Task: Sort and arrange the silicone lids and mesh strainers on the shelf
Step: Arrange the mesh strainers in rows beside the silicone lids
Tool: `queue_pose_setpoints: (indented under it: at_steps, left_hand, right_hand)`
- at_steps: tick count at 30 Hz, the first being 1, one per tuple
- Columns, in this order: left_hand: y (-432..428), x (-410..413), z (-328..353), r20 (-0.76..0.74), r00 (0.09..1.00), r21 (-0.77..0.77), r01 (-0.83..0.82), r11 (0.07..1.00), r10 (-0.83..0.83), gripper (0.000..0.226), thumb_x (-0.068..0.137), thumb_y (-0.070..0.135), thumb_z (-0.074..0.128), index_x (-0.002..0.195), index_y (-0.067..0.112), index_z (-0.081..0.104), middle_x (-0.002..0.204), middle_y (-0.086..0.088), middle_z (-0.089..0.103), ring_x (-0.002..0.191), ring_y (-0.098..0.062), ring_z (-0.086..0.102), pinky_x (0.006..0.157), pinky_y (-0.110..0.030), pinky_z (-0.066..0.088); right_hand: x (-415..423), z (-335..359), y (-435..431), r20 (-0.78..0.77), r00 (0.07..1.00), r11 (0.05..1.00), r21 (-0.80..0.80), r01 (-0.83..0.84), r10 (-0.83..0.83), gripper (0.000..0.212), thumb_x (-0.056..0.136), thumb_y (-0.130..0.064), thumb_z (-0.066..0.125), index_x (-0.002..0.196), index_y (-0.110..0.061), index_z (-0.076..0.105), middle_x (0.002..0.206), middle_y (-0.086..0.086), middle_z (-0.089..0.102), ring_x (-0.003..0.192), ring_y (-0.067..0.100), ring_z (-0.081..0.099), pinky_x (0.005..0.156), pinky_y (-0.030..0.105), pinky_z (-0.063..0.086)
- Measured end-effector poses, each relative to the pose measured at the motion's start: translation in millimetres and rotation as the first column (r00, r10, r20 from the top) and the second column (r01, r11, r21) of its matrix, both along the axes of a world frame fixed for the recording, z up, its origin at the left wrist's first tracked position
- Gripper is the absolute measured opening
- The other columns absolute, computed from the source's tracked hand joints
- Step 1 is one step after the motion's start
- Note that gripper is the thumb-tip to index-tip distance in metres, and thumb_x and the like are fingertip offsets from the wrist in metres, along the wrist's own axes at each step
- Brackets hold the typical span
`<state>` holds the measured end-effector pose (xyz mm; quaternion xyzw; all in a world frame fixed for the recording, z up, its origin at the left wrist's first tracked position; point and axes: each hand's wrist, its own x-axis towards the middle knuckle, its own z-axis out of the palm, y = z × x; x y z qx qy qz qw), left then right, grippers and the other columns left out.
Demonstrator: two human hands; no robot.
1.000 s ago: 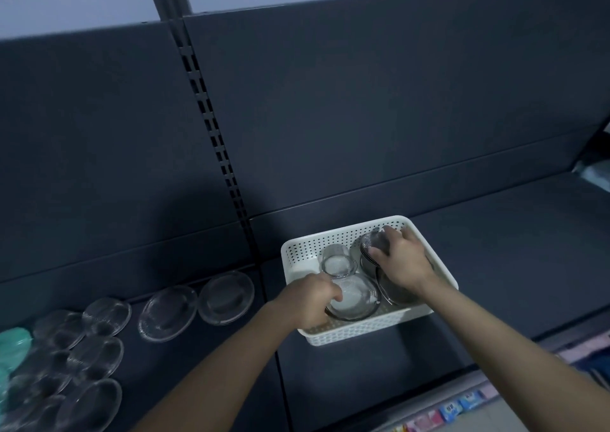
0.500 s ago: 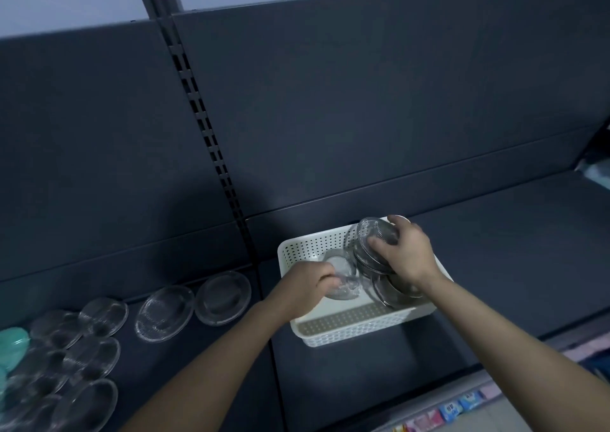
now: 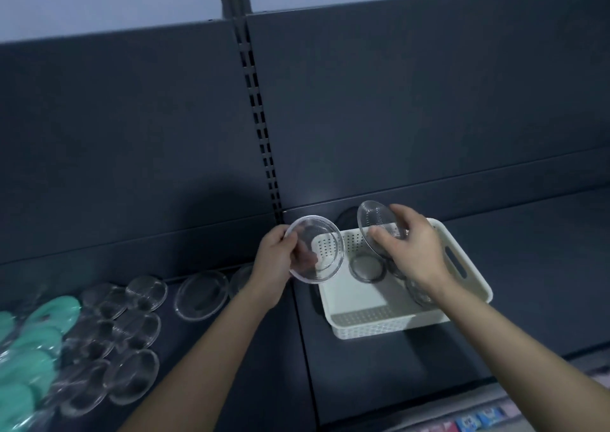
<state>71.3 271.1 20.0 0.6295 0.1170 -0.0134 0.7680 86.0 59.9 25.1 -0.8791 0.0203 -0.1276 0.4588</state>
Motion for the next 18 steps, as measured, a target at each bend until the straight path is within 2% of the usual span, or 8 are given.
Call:
queue_pose_setpoints:
  at_steps: [3,9,15,18]
  left_hand:
    - [29.6,-10.3,2.0,-0.016,0.995,-0.046,-0.094,0.994,0.094,0.02,0.099,0.002,0.039,0.091,0.001,0.057,0.061,-0.005,0.051,0.049,-0.015,0.057,0.06,-0.032,0.058]
    - [95.9,-31.2,-2.1,-0.054,0.969,-0.13,-0.244,0.961,0.239,0.018,0.1,0.006,0.04,0.1,0.002,0.058,0.07,-0.007,0.053,0.061,-0.018,0.059,0.064,-0.032,0.059]
    - [161.1,-47.8,-20.9,-0.13,0.915,-0.133,-0.398,0.908,0.382,0.024,0.099,0.0,0.037,0.119,0.0,0.051,0.084,-0.012,0.056,0.074,-0.022,0.064,0.065,-0.032,0.056]
    - [186.9,-51.0,-35.2,-0.203,0.891,-0.103,-0.431,0.896,0.405,0.031,0.098,-0.004,0.037,0.128,0.0,0.045,0.093,-0.013,0.057,0.078,-0.022,0.065,0.064,-0.031,0.056]
  right_hand:
    - [-7.6,6.2,27.3,-0.005,0.997,0.997,-0.029,-0.078,0.078,0.059,0.078,-0.036,0.073,0.13,-0.016,0.054,0.124,0.004,0.059,0.114,0.017,0.054,0.099,0.034,0.043]
    - [-24.8,9.8,86.8,-0.012,0.971,0.966,-0.097,-0.238,0.238,0.06,0.078,-0.034,0.073,0.131,-0.015,0.053,0.125,0.003,0.057,0.115,0.015,0.053,0.098,0.025,0.039]
    - [-35.7,5.7,136.6,-0.022,0.945,0.936,-0.131,-0.326,0.326,0.052,0.076,-0.031,0.075,0.123,-0.018,0.059,0.114,0.001,0.061,0.106,0.014,0.055,0.083,0.014,0.032]
    - [-37.4,-1.7,153.5,-0.062,0.934,0.923,-0.143,-0.356,0.351,0.054,0.076,-0.031,0.075,0.126,-0.017,0.057,0.117,0.003,0.06,0.108,0.016,0.055,0.086,0.014,0.033]
